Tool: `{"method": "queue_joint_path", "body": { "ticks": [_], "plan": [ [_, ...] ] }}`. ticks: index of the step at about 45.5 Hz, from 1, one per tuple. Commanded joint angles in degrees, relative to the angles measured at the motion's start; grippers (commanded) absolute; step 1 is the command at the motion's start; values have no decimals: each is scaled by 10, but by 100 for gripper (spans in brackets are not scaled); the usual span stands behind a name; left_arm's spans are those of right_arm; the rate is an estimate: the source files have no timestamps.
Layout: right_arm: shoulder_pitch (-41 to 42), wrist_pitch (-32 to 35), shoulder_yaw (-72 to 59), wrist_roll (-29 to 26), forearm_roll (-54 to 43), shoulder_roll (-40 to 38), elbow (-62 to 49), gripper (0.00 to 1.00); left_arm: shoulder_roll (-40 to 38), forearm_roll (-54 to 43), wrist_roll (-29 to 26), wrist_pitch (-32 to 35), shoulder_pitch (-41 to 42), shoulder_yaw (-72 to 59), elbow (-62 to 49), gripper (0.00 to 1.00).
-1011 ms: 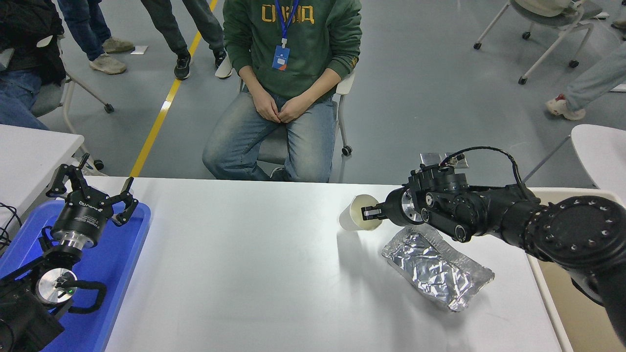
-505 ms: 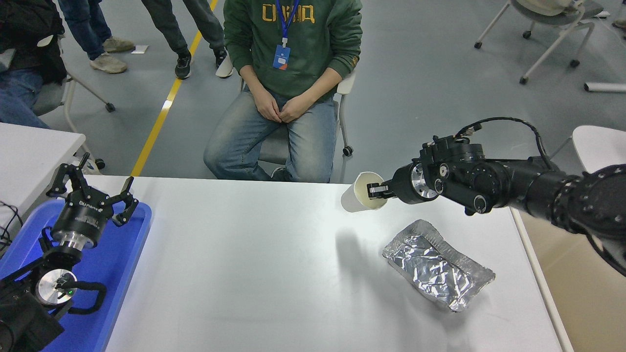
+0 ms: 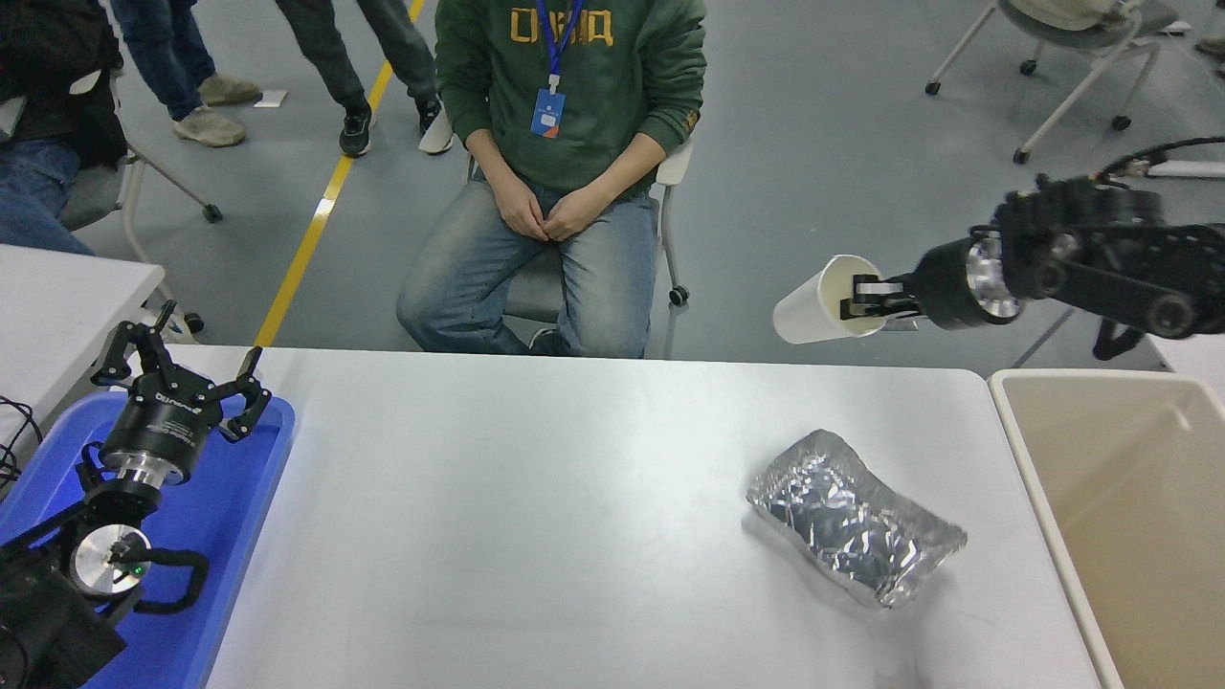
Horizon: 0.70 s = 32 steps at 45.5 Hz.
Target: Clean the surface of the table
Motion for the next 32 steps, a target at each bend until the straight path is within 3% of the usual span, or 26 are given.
{"method": "queue_joint_path", "body": {
  "ticks": [1,12,32],
  "plan": [
    [59,39,-1,0,-5,-110,71,0,0,0,0,0,0,0,0,100],
    [92,65,0,0,-34,-162,99,0,0,0,0,0,0,0,0,100],
    [85,68,-5,0,-40,-171,84,0,0,0,0,0,0,0,0,100]
  ]
}}
